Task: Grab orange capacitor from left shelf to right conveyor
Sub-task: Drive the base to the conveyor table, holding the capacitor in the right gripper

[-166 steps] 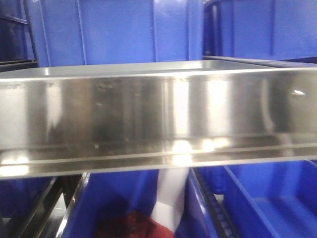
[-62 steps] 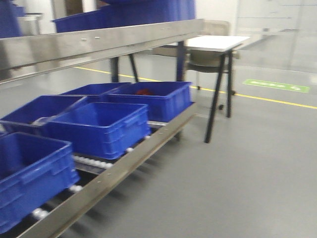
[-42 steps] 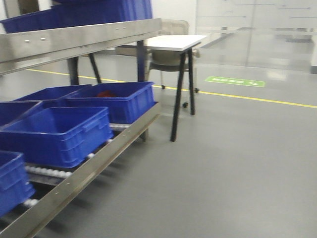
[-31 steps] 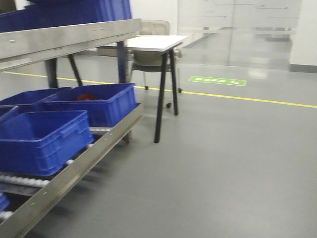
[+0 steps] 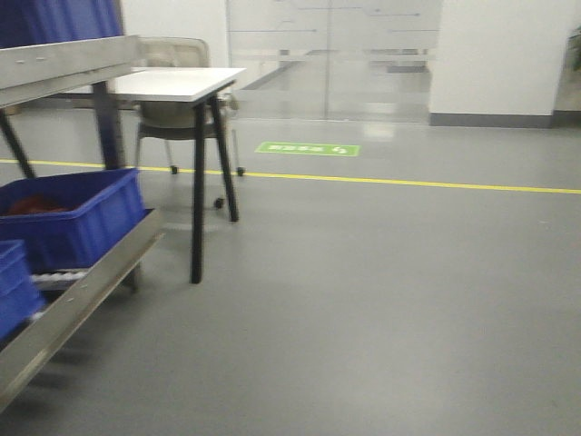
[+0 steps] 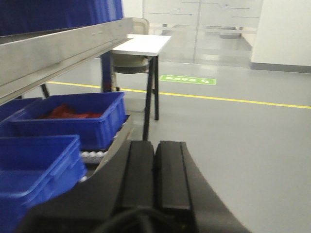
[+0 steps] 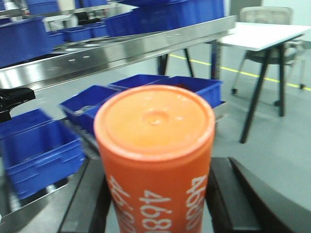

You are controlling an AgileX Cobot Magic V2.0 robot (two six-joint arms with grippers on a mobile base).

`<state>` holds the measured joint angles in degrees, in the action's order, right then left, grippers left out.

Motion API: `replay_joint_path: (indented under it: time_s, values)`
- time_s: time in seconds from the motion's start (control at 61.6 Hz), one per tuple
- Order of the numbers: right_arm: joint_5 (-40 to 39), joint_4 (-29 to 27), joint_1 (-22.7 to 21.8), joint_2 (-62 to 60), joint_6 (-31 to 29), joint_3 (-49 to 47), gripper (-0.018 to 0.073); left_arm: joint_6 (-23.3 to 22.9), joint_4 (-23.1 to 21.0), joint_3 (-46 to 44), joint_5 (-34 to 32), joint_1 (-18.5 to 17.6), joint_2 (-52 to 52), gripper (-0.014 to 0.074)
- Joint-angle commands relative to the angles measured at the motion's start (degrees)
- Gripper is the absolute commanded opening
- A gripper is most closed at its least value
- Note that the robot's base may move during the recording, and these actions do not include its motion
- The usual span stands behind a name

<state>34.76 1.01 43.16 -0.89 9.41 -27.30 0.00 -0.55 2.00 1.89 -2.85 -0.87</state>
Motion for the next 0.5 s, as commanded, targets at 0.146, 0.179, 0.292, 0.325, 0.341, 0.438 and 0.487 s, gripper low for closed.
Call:
replay_joint_path:
  time_s: [0.146, 0.179, 0.292, 0.325, 0.341, 0.438, 0.487]
  values:
    - [-5.1, 0.6, -0.2, 0.2, -0.3, -1.7, 0.0052, 0.0, -0.2, 1.2, -5.1, -0.1, -0.5, -0.0126]
    - [-5.1, 0.6, -0.2, 0.2, -0.3, -1.7, 0.0052, 0.0, -0.2, 1.2, -5.1, -0.1, -0.5, -0.0126]
    - [-5.1, 0.6, -0.2, 0.2, -0.3, -1.7, 0.0052, 0.0, -0.2, 1.2, -5.1, -0.1, -0.5, -0.0126]
    - [-5.1, 0.6, -0.2, 0.2, -0.3, -1.7, 0.0052, 0.0, -0.2, 1.2, -5.1, -0.1, -0.5, -0.0126]
    - [-5.1, 0.6, -0.2, 0.2, -0.3, -1.7, 0.0052, 0.0, -0.2, 1.2, -5.1, -0.1, -0.5, -0.0126]
    - [-5.1, 0.6, -0.2, 0.2, -0.3, -1.7, 0.0052, 0.0, -0.2, 1.2, -5.1, -0.1, -0.5, -0.0126]
    - [-5.1, 0.6, -0.2, 0.2, -0.3, -1.7, 0.0052, 0.0, -0.2, 1.2, -5.1, -0.1, -0.5, -0.0126]
